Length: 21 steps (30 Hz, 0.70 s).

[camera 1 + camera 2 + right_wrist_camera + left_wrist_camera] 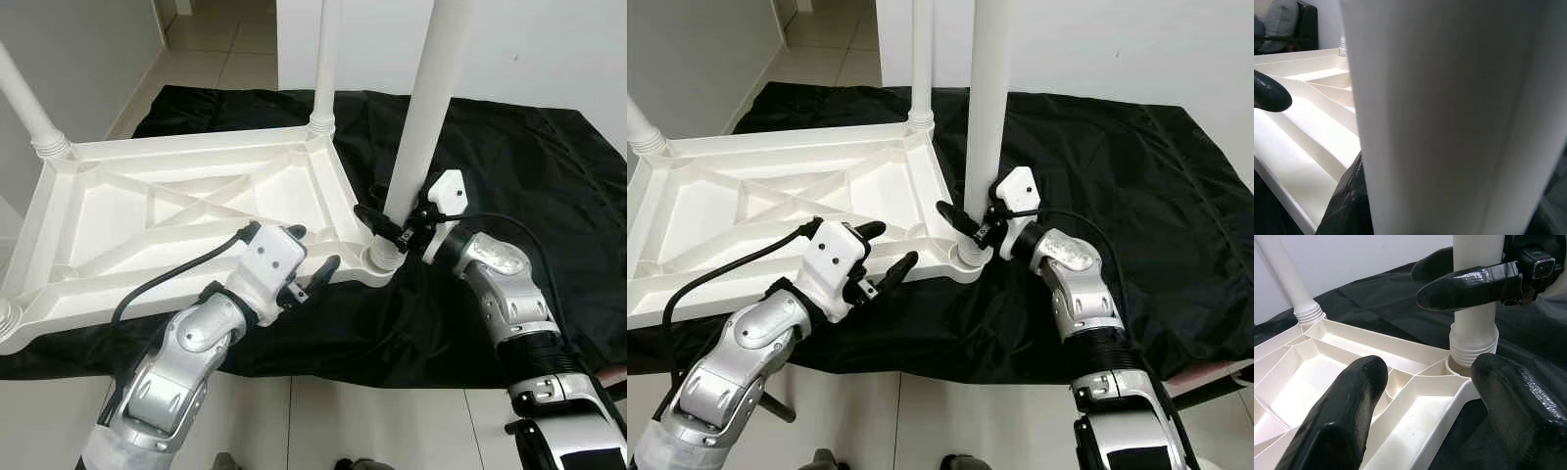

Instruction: Building children table

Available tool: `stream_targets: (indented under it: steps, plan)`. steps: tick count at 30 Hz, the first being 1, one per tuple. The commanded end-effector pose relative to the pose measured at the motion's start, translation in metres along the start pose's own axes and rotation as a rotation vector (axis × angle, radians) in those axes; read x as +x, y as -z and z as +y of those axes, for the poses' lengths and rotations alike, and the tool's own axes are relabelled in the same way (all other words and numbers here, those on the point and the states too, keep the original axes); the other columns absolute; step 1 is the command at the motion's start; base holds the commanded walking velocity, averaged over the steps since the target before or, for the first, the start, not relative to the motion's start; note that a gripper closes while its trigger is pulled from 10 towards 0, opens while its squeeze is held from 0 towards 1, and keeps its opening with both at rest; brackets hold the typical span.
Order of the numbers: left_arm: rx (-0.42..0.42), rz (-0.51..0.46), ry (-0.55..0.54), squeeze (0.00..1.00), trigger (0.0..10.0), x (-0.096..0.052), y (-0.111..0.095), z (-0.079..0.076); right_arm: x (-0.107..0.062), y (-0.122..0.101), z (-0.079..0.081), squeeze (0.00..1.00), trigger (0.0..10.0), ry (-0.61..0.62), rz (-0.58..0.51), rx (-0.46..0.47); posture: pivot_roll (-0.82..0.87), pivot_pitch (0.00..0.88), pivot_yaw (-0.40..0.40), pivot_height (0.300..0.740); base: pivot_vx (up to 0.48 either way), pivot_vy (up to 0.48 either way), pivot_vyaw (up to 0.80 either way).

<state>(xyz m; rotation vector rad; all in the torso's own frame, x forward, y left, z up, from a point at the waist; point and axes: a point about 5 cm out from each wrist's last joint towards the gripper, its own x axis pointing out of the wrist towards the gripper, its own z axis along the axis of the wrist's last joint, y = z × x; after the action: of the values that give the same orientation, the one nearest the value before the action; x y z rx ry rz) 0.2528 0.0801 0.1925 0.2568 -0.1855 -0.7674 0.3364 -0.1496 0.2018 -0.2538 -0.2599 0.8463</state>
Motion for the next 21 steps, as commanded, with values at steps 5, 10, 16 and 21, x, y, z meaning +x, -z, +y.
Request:
stream_targets:
  steps: [5, 10, 16, 21]
  plan:
    - [0.0, 0.006, 0.019, 0.0, 10.0, 0.0, 0.0, -0.004, -0.002, 0.028, 0.02, 0.0, 10.0, -0.066, 0.079, 0.021, -0.01, 0.092, 0.013, 0.74, 0.0, 0.0, 0.0]
    - [0.002, 0.005, 0.019, 0.0, 10.0, 0.0, 0.0, -0.004, 0.004, 0.03, 0.028, 0.0, 10.0, -0.085, 0.074, 0.033, 0.0, 0.093, 0.011, 0.74, 0.0, 0.0, 0.0]
    - [0.001, 0.007, 0.011, 0.0, 10.0, -0.001, -0.001, -0.003, 0.006, 0.034, 0.038, 0.0, 10.0, -0.11, 0.079, 0.062, 0.0, 0.099, 0.008, 0.74, 0.0, 0.0, 0.0]
    - [0.0, 0.009, 0.008, 0.0, 10.0, -0.002, -0.001, -0.003, 0.007, 0.04, 0.034, 0.0, 10.0, -0.056, 0.092, 0.179, 0.0, 0.104, 0.01, 0.74, 0.0, 0.0, 0.0]
